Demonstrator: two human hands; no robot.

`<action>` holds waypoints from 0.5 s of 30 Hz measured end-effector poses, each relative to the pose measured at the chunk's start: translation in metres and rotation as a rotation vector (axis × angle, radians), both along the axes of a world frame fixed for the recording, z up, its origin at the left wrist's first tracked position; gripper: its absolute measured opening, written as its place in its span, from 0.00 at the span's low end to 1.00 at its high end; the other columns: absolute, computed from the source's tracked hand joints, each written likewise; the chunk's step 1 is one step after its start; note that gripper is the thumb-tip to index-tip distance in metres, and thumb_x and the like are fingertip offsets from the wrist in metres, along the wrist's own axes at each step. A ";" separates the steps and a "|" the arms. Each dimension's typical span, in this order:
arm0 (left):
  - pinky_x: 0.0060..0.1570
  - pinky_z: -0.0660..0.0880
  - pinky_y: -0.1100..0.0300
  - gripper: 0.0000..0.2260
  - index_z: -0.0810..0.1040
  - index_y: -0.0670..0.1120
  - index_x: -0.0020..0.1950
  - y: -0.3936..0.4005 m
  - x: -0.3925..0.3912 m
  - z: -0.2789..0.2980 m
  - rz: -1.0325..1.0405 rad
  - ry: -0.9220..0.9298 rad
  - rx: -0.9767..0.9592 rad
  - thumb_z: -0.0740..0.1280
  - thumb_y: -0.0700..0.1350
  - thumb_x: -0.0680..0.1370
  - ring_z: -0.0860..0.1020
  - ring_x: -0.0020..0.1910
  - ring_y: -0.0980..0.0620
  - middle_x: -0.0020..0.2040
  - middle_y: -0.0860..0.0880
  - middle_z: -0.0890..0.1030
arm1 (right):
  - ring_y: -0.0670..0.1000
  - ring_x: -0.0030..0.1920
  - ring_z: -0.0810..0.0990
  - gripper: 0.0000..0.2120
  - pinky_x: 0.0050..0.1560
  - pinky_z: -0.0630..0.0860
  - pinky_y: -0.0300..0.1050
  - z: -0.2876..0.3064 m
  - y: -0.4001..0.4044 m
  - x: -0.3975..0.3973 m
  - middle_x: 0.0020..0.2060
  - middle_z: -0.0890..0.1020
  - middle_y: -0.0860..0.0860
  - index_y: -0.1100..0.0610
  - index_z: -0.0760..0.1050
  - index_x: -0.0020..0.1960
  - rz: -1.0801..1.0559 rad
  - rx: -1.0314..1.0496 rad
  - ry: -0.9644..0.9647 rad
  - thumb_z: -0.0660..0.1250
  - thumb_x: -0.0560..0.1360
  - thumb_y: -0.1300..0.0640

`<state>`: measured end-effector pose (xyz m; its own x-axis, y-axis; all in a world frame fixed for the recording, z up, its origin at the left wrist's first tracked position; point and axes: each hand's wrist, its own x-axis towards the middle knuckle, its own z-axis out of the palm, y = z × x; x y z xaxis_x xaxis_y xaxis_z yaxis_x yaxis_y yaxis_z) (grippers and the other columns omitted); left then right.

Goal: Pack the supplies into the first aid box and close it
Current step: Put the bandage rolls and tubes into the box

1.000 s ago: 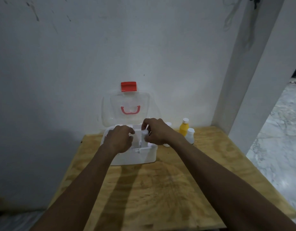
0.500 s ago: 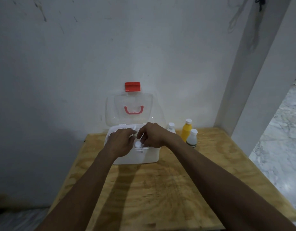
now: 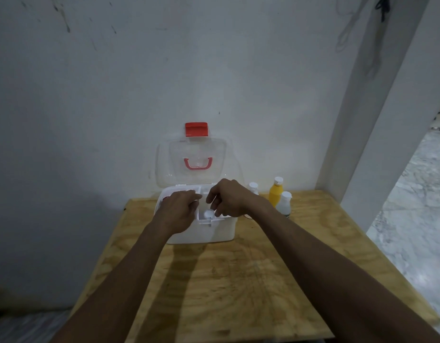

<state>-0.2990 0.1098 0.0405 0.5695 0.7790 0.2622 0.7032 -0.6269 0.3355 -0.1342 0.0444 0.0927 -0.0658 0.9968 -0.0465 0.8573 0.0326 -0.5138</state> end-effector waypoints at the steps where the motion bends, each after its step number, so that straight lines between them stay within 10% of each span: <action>1: 0.58 0.77 0.47 0.14 0.78 0.47 0.65 0.000 0.000 0.000 -0.001 -0.006 0.003 0.61 0.43 0.81 0.80 0.56 0.47 0.60 0.47 0.82 | 0.55 0.51 0.84 0.17 0.54 0.80 0.47 0.001 -0.001 0.000 0.53 0.84 0.59 0.64 0.78 0.61 -0.004 0.002 -0.001 0.71 0.72 0.70; 15: 0.61 0.75 0.48 0.15 0.76 0.47 0.67 0.000 0.000 0.001 -0.006 0.010 0.014 0.61 0.46 0.81 0.78 0.60 0.46 0.63 0.46 0.80 | 0.54 0.50 0.83 0.18 0.52 0.81 0.50 0.005 -0.005 0.009 0.50 0.84 0.57 0.61 0.79 0.60 -0.061 0.053 -0.029 0.72 0.71 0.71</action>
